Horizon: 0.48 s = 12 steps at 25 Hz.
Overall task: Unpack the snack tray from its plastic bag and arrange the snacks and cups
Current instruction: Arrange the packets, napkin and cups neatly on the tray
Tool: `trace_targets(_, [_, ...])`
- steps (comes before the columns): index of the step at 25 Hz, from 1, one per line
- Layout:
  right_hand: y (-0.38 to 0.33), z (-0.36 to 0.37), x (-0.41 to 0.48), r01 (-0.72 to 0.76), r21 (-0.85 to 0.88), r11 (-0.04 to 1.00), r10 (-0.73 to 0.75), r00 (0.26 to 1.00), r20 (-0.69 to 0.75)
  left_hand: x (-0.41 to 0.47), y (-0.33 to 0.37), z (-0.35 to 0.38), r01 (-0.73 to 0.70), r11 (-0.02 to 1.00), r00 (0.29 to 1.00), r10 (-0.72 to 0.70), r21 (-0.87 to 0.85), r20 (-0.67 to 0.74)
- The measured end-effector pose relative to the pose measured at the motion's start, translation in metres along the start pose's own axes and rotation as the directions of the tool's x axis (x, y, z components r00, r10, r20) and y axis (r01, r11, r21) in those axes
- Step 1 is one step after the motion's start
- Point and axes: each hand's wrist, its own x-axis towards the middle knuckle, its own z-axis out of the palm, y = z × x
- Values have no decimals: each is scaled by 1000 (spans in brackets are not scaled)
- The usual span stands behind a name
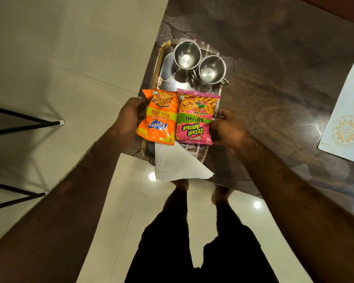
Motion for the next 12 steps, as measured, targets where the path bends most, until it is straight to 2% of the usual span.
trace_targets(2, [1,5,5,13,-38,999,-14,1000,-26,4,0,-5,17,999,999,-15,38,-39])
trace_targets(5, [4,11,13,70,-49,996,-76,989,-128,12,-2,-10,-69,929,987,118,363,-112])
trace_targets(7, [9,11,17,118,-88,989,-133,971,-196,18,-5,-15,-132,806,971,222,577,-88])
trace_targets(9, [15,7,17,151,-95,984,-169,959,-229,22,-9,-18,-170,628,967,254,759,7])
trace_targets(11, [22,0,15,171,-75,982,-185,950,-252,24,-13,-16,-181,436,956,290,881,53])
trace_targets(12, [26,-4,14,169,-64,984,-180,946,-271,24,-14,-13,-182,379,946,319,907,57])
